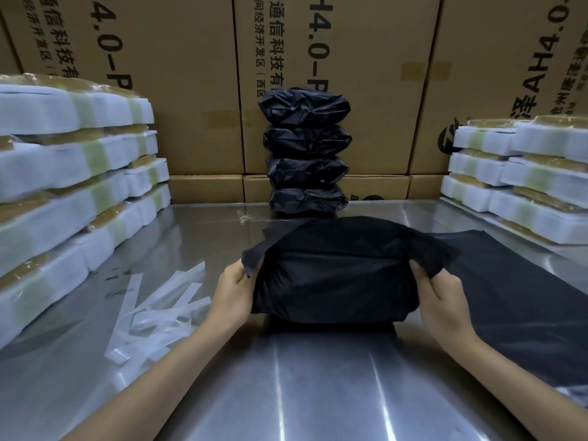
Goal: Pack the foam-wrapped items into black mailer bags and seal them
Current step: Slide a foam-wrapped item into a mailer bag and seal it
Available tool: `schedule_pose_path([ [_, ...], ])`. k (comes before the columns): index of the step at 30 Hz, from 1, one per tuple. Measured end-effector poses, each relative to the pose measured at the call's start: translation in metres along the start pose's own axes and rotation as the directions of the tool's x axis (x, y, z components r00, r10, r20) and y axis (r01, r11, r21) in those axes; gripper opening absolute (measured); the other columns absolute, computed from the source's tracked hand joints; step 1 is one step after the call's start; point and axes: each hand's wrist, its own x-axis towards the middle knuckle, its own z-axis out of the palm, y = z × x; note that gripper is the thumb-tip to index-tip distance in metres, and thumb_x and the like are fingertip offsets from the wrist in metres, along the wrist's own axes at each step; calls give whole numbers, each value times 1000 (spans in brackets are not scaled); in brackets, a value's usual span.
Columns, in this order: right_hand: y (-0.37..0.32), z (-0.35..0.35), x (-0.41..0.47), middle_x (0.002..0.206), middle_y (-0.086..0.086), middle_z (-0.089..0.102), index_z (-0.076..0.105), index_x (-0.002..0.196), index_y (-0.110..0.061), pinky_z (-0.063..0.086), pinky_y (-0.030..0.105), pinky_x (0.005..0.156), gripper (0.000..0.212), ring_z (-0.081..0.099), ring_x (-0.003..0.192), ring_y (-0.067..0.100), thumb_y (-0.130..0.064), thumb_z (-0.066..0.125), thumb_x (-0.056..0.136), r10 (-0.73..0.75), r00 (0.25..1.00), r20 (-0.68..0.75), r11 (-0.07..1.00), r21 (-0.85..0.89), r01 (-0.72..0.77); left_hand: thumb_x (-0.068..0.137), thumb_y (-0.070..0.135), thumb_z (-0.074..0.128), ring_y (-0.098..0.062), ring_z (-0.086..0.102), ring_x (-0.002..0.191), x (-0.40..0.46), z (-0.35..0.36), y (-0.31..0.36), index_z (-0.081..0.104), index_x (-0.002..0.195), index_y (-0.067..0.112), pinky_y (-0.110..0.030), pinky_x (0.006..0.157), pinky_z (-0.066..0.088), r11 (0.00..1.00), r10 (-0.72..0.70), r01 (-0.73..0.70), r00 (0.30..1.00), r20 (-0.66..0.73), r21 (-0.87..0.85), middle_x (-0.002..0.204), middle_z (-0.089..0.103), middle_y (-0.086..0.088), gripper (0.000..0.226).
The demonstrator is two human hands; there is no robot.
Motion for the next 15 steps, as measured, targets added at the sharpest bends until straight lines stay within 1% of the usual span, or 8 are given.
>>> schedule_pose_path([
  [2,-1,4,-1,51,-7,50,51,64,-19,31,21,47,37,45,50,3,-42,42,90,46,999,-4,997,55,-46,86,52,45,0,63,59,-4,2,2,66,76,17,-14,49,44,999,-43,43,999,-12,-6,61,68,8,43],
  [3,-1,5,-1,53,-8,54,53,66,-20,33,21,48,35,48,52,1,-44,42,89,65,998,5,996,63,-65,86,54,43,0,63,58,-5,1,1,65,74,18,-15,49,45,997,-72,72,997,-10,-15,60,68,8,43],
  [6,0,1,-4,57,-15,59,53,65,-29,33,17,47,31,52,54,0,-46,43,90,31,999,37,999,13,-31,86,60,42,-14,63,65,-9,-5,0,64,68,24,-26,55,48,987,-163,163,987,8,2,67,66,1,47],
  [8,-1,-4,-5,59,-15,61,51,67,-38,33,14,46,29,54,53,0,-46,45,94,-41,999,33,998,-51,43,98,42,43,-13,60,60,-7,-7,2,67,56,24,-18,47,44,982,-191,190,982,-17,-21,56,63,6,51],
  [10,-5,-8,-4,72,-22,66,56,83,-37,38,10,49,17,60,62,-3,-44,46,96,-88,996,26,993,-75,90,100,24,40,-8,57,57,-3,-10,6,67,51,28,-10,42,39,989,-150,150,987,-64,-2,49,61,12,56],
  [12,-12,-10,-2,86,-25,67,58,100,-34,45,8,57,14,63,76,-5,-42,48,92,-91,996,3,995,-28,91,99,43,38,-3,64,68,0,-12,11,69,65,31,-9,56,44,997,-79,80,994,-69,8,65,69,16,47],
  [13,-15,-10,-1,88,-23,67,57,100,-36,47,10,59,14,63,79,-3,-41,48,90,-95,995,-14,995,-4,95,92,54,37,0,66,75,1,-13,14,69,77,31,-13,65,47,998,-62,62,996,-67,0,76,72,16,42],
  [15,-25,-9,2,82,-16,64,55,92,-35,48,17,57,11,61,75,5,-43,50,88,-102,993,-53,994,20,104,85,60,39,4,65,81,4,-16,19,67,88,30,-19,71,48,1000,-22,22,996,-92,-5,85,72,16,41],
])
